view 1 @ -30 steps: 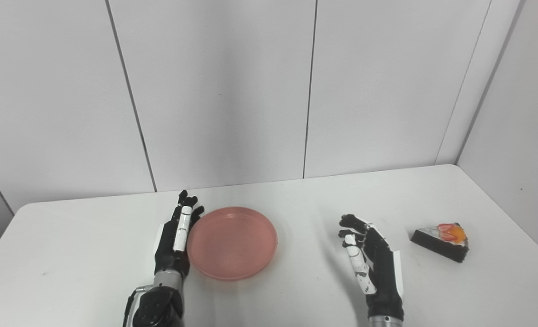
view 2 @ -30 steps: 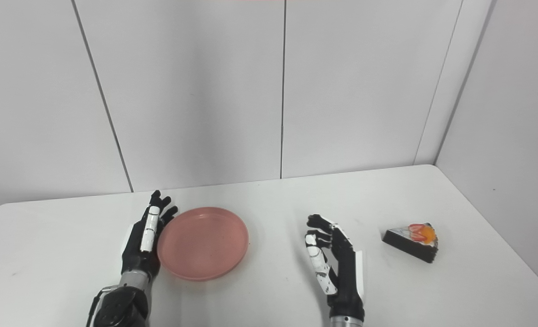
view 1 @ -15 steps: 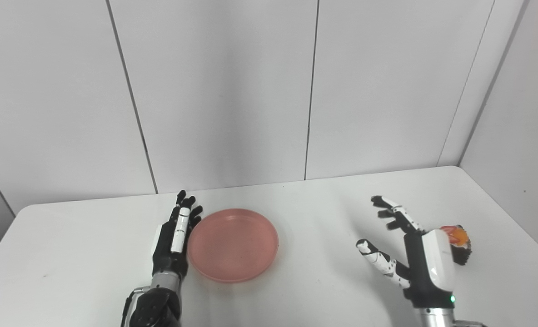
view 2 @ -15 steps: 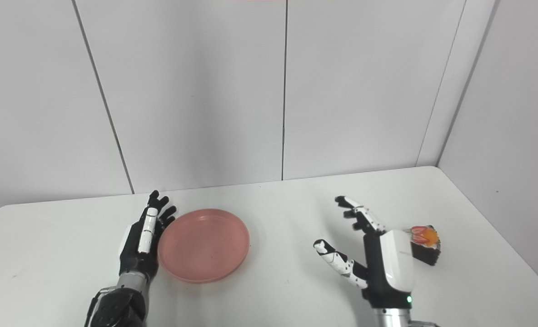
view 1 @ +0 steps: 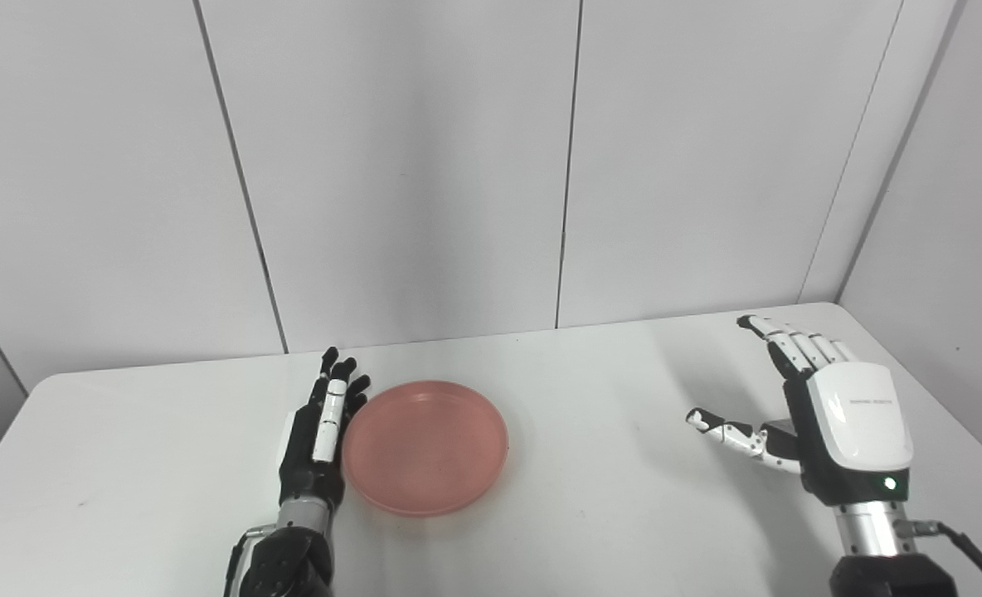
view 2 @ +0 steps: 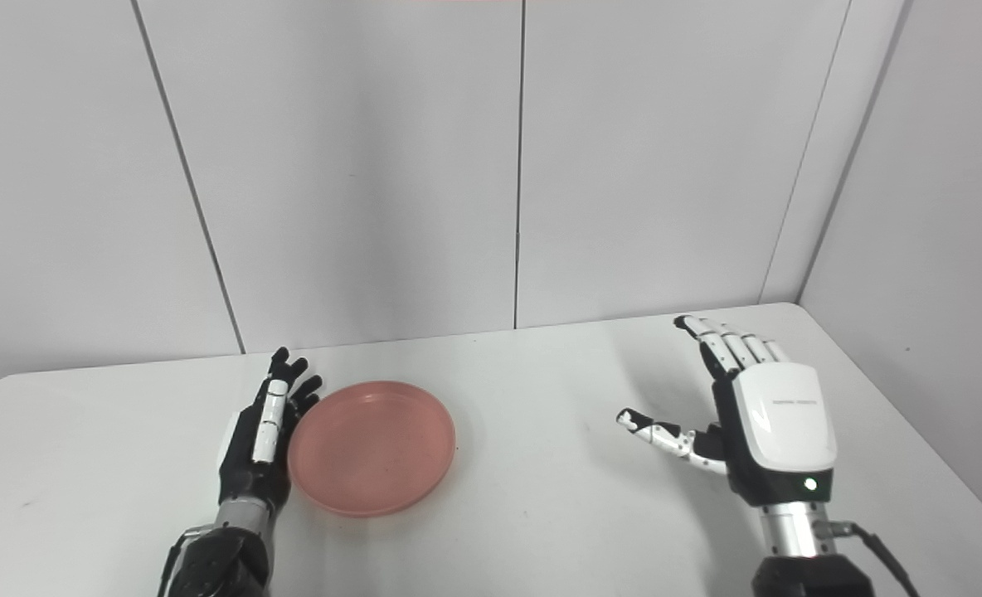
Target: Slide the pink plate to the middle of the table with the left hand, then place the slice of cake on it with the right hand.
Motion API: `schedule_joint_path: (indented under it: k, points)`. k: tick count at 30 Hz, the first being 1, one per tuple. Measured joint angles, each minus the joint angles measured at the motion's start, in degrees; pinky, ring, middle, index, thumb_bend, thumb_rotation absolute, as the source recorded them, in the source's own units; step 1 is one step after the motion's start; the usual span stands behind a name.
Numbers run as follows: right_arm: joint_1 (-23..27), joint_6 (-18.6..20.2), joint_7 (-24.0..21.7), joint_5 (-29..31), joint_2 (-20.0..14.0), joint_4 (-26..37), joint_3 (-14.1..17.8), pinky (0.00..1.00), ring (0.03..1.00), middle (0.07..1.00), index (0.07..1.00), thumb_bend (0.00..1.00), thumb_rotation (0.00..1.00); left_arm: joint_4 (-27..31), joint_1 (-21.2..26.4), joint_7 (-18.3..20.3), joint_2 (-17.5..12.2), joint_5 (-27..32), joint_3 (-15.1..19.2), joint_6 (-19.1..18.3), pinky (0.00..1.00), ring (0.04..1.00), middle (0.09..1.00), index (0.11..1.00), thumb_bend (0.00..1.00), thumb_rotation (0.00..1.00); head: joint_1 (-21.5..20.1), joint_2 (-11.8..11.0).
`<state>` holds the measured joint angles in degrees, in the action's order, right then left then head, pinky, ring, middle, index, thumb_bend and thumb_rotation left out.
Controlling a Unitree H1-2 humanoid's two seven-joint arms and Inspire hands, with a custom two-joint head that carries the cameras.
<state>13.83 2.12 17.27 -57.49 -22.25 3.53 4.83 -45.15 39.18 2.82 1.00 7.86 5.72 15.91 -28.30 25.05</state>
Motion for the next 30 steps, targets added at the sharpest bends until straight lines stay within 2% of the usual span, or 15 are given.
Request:
schedule_joint_path:
  k: [7, 11, 15, 21, 25, 30]
  points:
    - [1.46, 6.83, -5.86, -0.48, -3.90, -4.47, 0.19, 0.75, 0.784, 0.789, 0.770, 0.81, 0.86, 0.01, -0.01, 0.00, 0.05, 0.04, 0.30, 0.10, 0.91, 0.890, 0.949, 1.000, 0.66, 0.85, 0.00, 0.09]
    - [1.89, 8.49, -7.29, -0.46, -6.47, -8.35, -0.15, 0.66, 0.727, 0.769, 0.756, 0.81, 0.83, 0.02, -0.01, 0.00, 0.06, 0.27, 0.36, 0.10, 0.90, 0.883, 0.946, 1.000, 0.65, 0.85, -0.09, 0.09]
    - [3.91, 8.50, -6.24, -0.28, -9.41, -15.67, -1.43, 0.67, 0.735, 0.764, 0.751, 0.81, 0.80, 0.03, -0.01, 0.01, 0.11, 0.31, 0.38, 0.10, 0.89, 0.880, 0.947, 1.000, 0.65, 0.85, 0.18, 0.00]
    - [5.97, 8.16, -2.43, 2.10, -10.84, -24.51, -4.07, 0.65, 0.717, 0.742, 0.730, 0.82, 0.78, 0.12, 0.00, 0.00, 0.16, 0.48, 0.60, 0.06, 0.88, 0.880, 0.945, 1.000, 0.66, 0.83, 0.35, 0.09]
    - [7.02, 8.19, -1.88, 4.15, -10.87, -27.11, -5.51, 0.66, 0.721, 0.748, 0.736, 0.82, 0.78, 0.27, -0.02, 0.12, 0.19, 0.55, 0.63, -0.13, 0.86, 0.877, 0.947, 1.000, 0.66, 0.83, 0.53, 0.18]
    - [8.26, 8.20, -0.94, 5.21, -11.39, -29.94, -7.41, 0.66, 0.717, 0.744, 0.733, 0.83, 0.83, 0.28, -0.04, 0.12, 0.19, 0.54, 0.65, -0.12, 0.84, 0.865, 0.944, 1.000, 0.68, 0.83, 0.53, 0.26]
